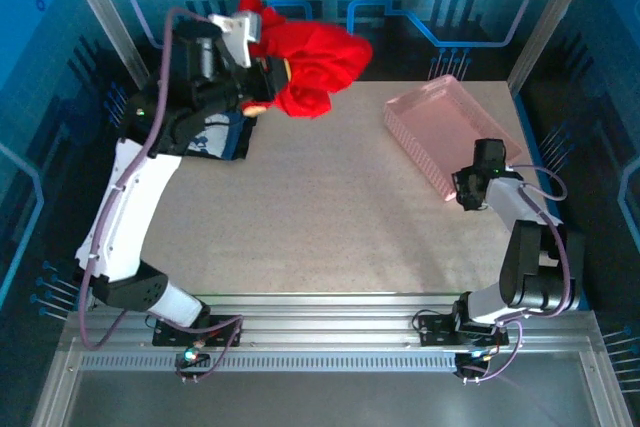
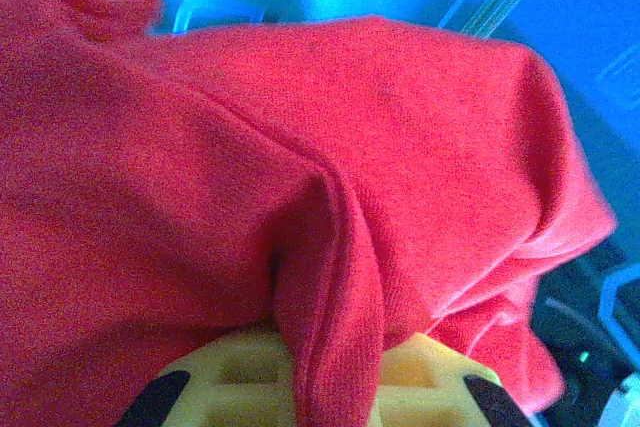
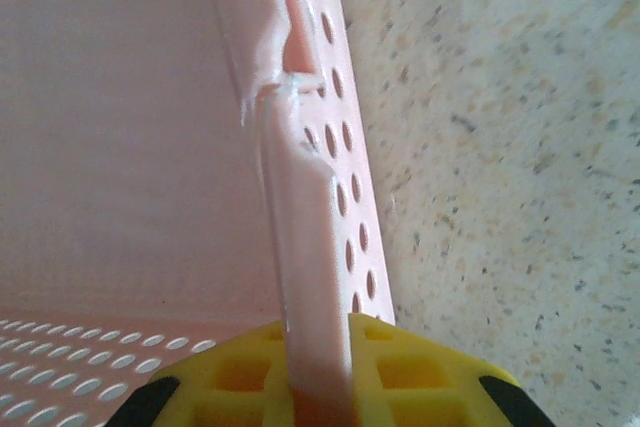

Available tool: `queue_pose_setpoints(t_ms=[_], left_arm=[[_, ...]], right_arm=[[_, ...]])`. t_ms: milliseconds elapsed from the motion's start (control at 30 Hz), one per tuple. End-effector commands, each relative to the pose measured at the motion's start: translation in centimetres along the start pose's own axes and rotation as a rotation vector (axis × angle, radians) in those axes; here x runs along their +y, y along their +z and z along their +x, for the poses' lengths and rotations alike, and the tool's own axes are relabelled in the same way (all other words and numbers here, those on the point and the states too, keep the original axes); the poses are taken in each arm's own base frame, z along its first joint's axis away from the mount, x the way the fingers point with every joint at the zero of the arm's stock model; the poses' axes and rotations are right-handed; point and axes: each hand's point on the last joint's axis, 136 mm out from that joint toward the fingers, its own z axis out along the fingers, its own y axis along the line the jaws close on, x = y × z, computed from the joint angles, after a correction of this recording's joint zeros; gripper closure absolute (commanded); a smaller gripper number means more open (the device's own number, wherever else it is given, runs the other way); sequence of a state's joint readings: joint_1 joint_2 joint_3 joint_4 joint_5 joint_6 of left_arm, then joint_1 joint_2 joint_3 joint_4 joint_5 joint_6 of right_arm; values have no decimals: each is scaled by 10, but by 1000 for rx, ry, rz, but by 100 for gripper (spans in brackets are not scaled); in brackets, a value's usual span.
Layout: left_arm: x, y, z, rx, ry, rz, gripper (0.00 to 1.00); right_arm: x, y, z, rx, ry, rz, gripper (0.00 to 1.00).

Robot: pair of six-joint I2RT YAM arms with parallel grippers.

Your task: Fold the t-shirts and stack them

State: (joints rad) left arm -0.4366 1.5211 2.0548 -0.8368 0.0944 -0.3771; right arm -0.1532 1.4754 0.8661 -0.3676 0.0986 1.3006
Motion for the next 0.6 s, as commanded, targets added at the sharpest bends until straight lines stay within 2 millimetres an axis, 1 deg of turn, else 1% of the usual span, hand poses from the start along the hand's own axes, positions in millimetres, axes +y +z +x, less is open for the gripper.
queue_pose_setpoints(t_ms=[0, 167, 267, 333, 400, 433, 467, 500, 533, 567], left_arm=[[44, 67, 84, 238, -102, -62, 100], [67, 110, 164, 385, -139, -62, 100], [70, 135, 198, 452, -192, -27, 100], [67, 151, 213, 483, -223, 4, 100], [58, 164, 228, 526, -251, 53, 100], [56, 170, 235, 551, -273, 71, 85], [56, 173, 238, 565, -295, 79, 66], [58, 172, 237, 565, -304, 70, 50], [61, 168, 232, 554, -306, 50, 35], [65, 162, 224, 532, -303, 30, 22]], right_arm=[[4, 7, -26, -72, 202, 39, 83], [13, 23, -51, -123, 317, 74, 82], [30, 36, -65, -130, 319, 59, 80], [36, 47, -72, -119, 328, 77, 79], [45, 57, -76, -106, 314, 72, 78], [49, 60, -76, -92, 304, 79, 77], [54, 63, -75, -77, 293, 79, 74], [59, 66, -74, -60, 286, 70, 68], [63, 68, -71, -39, 283, 60, 57], [67, 69, -68, -23, 272, 38, 46]])
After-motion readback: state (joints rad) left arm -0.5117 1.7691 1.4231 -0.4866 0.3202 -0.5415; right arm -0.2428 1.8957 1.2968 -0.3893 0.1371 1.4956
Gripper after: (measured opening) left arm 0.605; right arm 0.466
